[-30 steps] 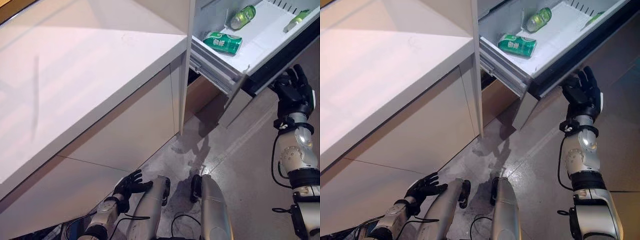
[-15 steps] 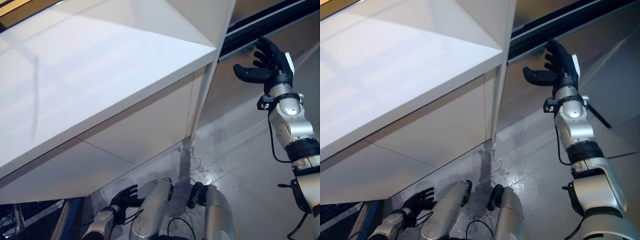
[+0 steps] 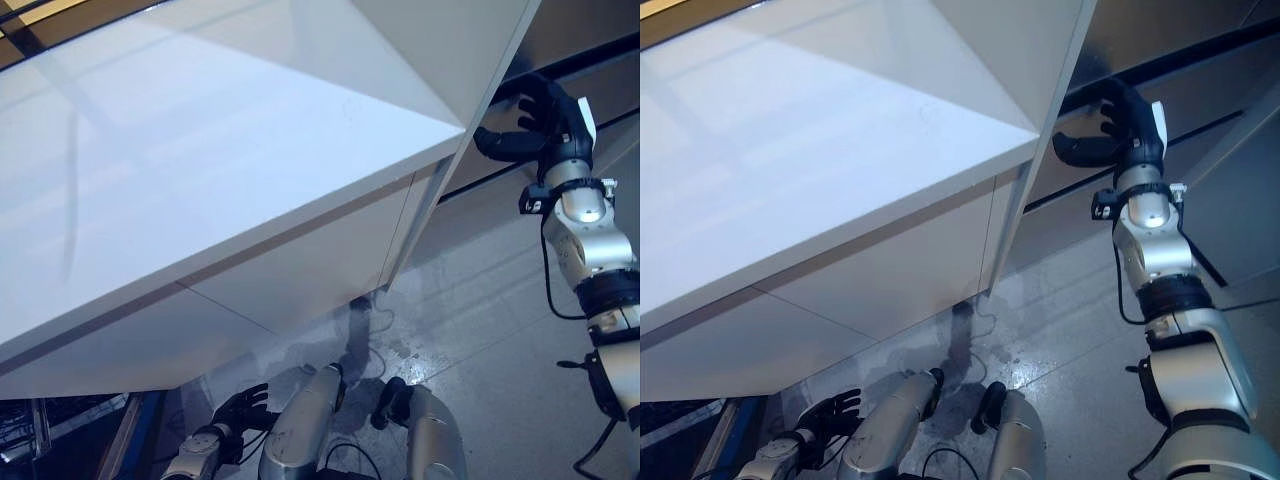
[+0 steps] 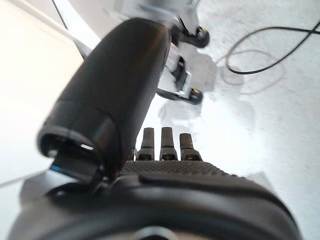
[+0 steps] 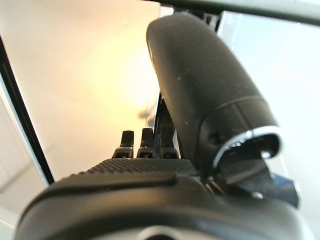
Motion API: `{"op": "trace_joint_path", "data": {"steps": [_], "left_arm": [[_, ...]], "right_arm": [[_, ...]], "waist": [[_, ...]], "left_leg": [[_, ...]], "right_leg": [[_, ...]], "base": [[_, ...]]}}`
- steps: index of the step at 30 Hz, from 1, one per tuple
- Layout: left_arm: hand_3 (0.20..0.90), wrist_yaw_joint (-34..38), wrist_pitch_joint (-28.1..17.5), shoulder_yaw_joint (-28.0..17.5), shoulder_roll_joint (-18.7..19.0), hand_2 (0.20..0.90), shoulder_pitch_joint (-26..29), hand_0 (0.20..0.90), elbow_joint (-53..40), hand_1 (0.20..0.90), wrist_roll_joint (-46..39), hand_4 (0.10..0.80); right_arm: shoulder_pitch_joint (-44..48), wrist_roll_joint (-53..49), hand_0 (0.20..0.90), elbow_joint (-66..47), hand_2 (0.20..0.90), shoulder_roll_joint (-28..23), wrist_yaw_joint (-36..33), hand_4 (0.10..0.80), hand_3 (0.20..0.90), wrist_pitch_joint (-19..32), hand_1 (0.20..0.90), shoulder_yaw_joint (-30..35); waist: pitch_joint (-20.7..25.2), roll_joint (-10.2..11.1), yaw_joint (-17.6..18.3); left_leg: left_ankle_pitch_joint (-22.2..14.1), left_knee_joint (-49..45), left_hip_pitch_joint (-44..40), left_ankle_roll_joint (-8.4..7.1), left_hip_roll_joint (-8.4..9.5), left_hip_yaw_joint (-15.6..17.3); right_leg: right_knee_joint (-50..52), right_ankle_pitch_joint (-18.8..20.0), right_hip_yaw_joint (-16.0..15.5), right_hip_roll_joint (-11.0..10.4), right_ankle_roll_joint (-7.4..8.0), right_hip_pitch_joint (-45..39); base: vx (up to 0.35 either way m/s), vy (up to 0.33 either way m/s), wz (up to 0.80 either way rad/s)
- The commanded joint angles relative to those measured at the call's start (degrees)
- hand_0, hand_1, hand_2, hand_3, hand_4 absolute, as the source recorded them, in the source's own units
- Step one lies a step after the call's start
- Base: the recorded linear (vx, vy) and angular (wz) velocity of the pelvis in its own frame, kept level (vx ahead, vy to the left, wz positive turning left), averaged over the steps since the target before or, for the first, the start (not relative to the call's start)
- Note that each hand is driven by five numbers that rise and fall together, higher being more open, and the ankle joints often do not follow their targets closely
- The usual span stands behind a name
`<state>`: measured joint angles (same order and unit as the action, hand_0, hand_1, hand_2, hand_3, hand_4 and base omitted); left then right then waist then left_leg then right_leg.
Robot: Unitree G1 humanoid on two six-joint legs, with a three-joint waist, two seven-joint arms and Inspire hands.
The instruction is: Put drinks into fridge and close the fridge
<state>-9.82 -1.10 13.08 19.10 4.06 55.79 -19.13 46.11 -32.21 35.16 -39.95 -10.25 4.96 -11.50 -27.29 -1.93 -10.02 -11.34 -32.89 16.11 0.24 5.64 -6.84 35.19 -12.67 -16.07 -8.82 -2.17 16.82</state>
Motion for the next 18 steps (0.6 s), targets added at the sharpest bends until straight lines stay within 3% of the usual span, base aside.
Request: {"op": "trace_joint_path", "data": {"steps": [1, 10, 18], "left_arm": [[0.900, -2.0, -0.9, 1.2, 1.6, 0.900, -3.4, 0.900, -1.5, 0.900, -0.1, 0.800], [0.900, -1.1, -0.1, -2.9, -1.7, 0.900, -6.3, 0.900, -0.5, 0.900, -0.7, 0.800], [0.900, -2.4, 0.1, -6.0, -3.3, 0.900, -6.1, 0.900, 5.2, 0.900, -0.3, 0.800]], "right_arm": [[-5.9, -2.3, 0.900, -7.1, 0.900, 1.9, -1.5, 0.800, 0.900, 4.1, 0.900, 4.7], [-34.4, -0.7, 0.900, -6.5, 0.900, 15.0, 7.2, 0.800, 0.900, 3.1, 0.900, 5.7], [-43.0, 4.4, 0.900, 12.5, 0.900, 20.8, 17.0, 0.800, 0.900, -0.3, 0.900, 4.8]], "waist": [[8.3, 2.2, 2.4], [18.4, 2.7, 7.4], [21.8, 2.8, 9.0]], "left_leg": [[-1.0, 8.1, -4.8, 4.42, 0.04, 4.5], [5.0, 25.3, -14.9, 1.30, -2.33, 7.6], [6.9, 30.9, -19.0, 0.25, -2.67, 9.0]], "right_leg": [[-7.3, 1.9, 6.8, 2.1, 2.31, -5.4], [-26.8, 7.6, 8.9, 5.7, 5.04, -14.8], [-32.4, 9.4, 8.6, 7.3, 5.56, -18.7]], "base": [[-0.111, -0.059, -0.29], [-0.050, -0.031, -0.31], [-0.065, -0.007, -0.09]]}}
